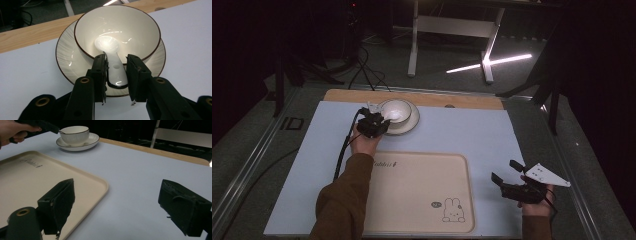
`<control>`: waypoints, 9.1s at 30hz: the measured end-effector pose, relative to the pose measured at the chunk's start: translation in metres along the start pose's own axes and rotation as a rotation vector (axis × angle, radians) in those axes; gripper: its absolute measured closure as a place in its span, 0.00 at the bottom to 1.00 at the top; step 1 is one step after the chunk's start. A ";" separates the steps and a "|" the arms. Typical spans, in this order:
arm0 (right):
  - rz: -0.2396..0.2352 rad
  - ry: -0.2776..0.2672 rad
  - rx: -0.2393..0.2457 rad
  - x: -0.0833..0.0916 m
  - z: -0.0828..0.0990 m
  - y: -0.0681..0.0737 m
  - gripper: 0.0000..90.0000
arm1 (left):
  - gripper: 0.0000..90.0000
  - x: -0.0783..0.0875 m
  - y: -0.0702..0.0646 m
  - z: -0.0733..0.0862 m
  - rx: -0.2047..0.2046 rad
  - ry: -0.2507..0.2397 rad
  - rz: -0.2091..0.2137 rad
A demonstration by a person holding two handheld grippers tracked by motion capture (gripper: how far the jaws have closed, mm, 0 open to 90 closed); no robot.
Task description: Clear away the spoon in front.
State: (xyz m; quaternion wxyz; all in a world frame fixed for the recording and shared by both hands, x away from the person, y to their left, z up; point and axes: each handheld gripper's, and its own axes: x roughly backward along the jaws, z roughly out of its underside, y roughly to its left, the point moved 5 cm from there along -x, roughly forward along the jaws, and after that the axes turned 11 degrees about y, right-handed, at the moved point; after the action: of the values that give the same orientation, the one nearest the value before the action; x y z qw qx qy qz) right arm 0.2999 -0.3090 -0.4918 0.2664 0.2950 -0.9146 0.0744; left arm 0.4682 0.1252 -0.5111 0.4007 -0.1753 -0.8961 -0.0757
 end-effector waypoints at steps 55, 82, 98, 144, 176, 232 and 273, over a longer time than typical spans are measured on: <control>0.011 0.017 0.013 -0.001 0.001 0.000 0.15 | 0.83 0.018 0.001 -0.009 0.053 -0.038 0.016; 0.016 0.017 0.013 -0.001 0.001 0.000 0.15 | 0.83 0.065 -0.016 -0.012 0.031 -0.069 -0.004; 0.017 0.013 0.013 -0.001 0.001 0.000 0.15 | 0.83 0.085 -0.022 0.003 0.029 -0.077 -0.032; 0.025 0.010 0.014 0.000 0.001 -0.001 0.15 | 0.83 0.104 -0.015 0.076 0.141 -0.086 -0.088; 0.025 0.011 0.015 0.000 0.001 -0.001 0.15 | 0.83 0.114 -0.026 0.107 0.162 -0.087 -0.087; 0.028 0.016 0.017 0.001 0.002 0.000 0.15 | 0.81 0.096 -0.040 0.176 0.250 0.000 -0.096; 0.028 0.015 0.016 0.001 0.002 0.000 0.15 | 0.48 0.125 -0.037 0.154 0.202 -0.073 -0.061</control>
State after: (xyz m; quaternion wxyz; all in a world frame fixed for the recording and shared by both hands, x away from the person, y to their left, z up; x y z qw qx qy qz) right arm 0.2984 -0.3099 -0.4930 0.2700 0.2838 -0.9159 0.0877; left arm 0.2704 0.1655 -0.5207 0.3811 -0.1094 -0.9180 0.0095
